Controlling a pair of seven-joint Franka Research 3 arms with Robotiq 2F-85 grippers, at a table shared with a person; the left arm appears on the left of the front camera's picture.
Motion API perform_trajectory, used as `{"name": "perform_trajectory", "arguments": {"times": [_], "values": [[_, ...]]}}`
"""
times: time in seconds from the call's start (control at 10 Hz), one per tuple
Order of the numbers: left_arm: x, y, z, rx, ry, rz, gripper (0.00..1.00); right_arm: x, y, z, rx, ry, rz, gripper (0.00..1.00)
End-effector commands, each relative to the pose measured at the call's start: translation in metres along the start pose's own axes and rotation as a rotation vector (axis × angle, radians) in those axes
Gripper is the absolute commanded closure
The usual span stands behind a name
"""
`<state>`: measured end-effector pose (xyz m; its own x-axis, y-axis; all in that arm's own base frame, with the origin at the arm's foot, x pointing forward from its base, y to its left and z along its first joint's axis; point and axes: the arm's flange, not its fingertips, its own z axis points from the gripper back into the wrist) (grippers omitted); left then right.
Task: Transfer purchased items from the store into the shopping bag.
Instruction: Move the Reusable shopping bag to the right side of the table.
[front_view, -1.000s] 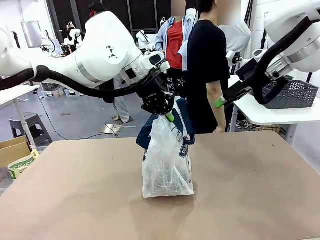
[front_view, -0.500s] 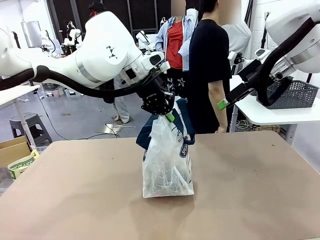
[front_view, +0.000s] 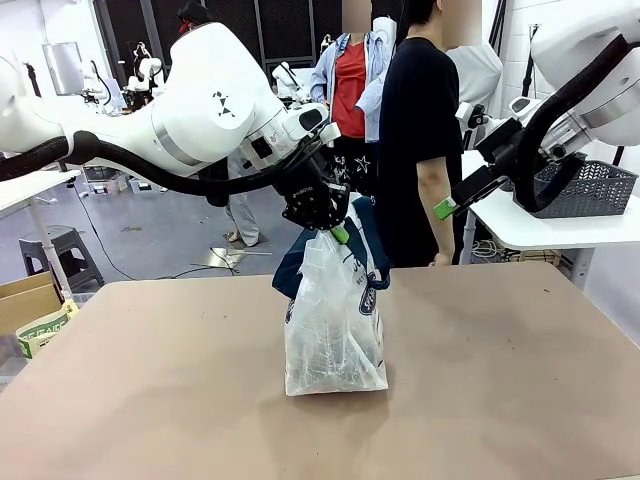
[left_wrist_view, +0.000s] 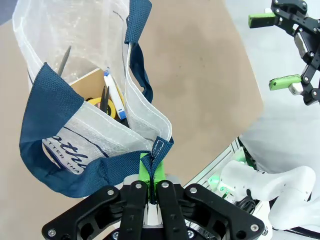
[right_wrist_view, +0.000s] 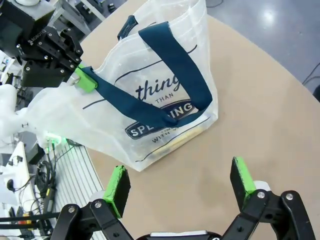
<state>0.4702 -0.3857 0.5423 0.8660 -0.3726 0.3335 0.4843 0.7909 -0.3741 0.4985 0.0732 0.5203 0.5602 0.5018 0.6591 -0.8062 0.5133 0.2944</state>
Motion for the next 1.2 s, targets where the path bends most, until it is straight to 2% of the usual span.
{"name": "perform_trajectory", "arguments": {"times": [0.0,0.5,0.6,0.9,1.1], "values": [[0.001,0.001,0.002,-0.009,-0.002,0.010,1.00,0.004,-0.002,-0.001,0.017,-0.011,-0.009,0.00],[0.000,0.000,0.000,0.000,0.000,0.000,1.00,0.004,-0.002,-0.001,0.017,-0.011,-0.009,0.00],[-0.003,0.000,0.019,0.053,-0.031,-0.016,1.00,0.004,-0.002,-0.001,0.017,-0.011,-0.009,0.00],[-0.006,0.014,0.067,0.228,0.064,0.004,1.00,0.004,-0.002,-0.001,0.017,-0.011,-0.009,0.00],[-0.003,0.036,0.092,0.341,0.108,-0.012,1.00,0.004,-0.002,-0.001,0.017,-0.011,-0.009,0.00]]}}
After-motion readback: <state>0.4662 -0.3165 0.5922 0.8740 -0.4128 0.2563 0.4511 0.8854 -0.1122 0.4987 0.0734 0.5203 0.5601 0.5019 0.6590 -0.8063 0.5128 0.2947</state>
